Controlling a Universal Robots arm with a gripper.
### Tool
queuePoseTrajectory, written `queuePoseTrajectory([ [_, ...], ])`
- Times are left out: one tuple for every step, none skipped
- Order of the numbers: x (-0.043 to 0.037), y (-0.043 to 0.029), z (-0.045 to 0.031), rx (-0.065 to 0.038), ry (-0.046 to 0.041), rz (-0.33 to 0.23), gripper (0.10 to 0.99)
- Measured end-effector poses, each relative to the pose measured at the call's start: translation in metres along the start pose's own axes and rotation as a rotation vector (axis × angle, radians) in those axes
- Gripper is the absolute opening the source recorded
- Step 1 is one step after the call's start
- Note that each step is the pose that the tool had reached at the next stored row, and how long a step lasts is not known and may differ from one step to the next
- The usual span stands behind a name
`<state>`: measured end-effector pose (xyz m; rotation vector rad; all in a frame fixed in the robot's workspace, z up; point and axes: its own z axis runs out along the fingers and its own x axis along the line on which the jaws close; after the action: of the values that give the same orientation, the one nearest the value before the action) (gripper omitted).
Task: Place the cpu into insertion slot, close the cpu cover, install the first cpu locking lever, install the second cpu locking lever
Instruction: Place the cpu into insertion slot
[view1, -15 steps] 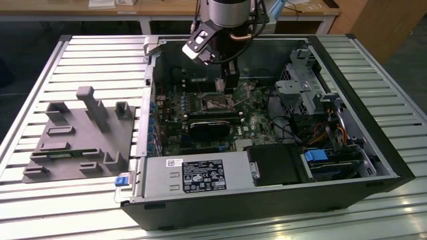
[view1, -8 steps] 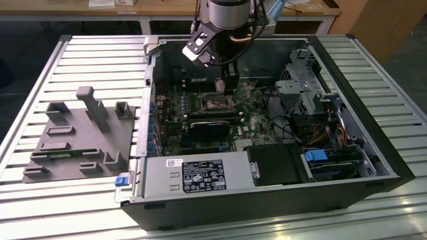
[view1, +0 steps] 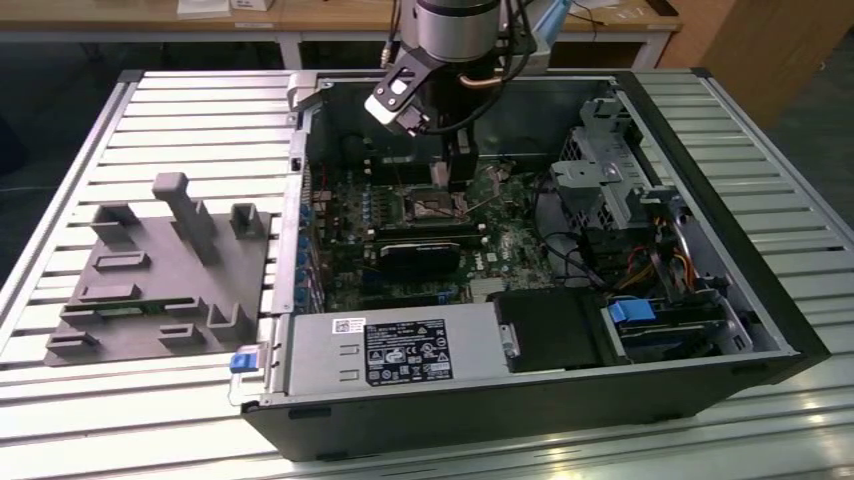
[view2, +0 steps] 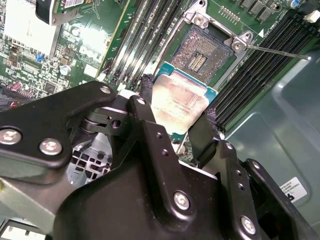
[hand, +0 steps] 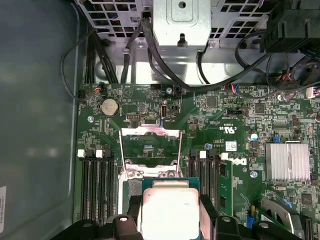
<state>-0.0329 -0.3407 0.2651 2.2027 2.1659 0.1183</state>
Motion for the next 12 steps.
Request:
queuePoseTrajectory([
  [0.0, 0.0, 0.0004, 0.0, 0.0, 0.0, 0.537],
  [0.0, -0.0001, 0.0008, 0.0, -0.0001, 0.0, 0.537],
  [0.0, -0.0001, 0.0013, 0.0, 0.0, 0.0, 0.537],
  [0.0, -0.0002, 0.0019, 0.0, 0.0, 0.0, 0.537],
  [-0.0001, -0.0002, 0.0025, 0.0, -0.0001, 0.0, 0.537],
  [-0.0001, -0.0003, 0.003, 0.0, -0.0001, 0.0, 0.537],
  [-0.0001, -0.0003, 0.0036, 0.0, -0.0001, 0.0, 0.537],
  [-0.0001, -0.0004, 0.0042, 0.0, -0.0001, 0.0, 0.537],
  [-0.0001, -0.0005, 0.005, 0.0, -0.0001, 0.0, 0.537],
  [-0.0001, -0.0005, 0.0061, 0.0, -0.0001, 0.0, 0.537],
  [-0.0002, -0.0007, 0.0074, 0.0, -0.0001, 0.0, 0.537],
  [-0.0002, -0.0008, 0.0088, 0.0, -0.0001, 0.0, 0.537],
])
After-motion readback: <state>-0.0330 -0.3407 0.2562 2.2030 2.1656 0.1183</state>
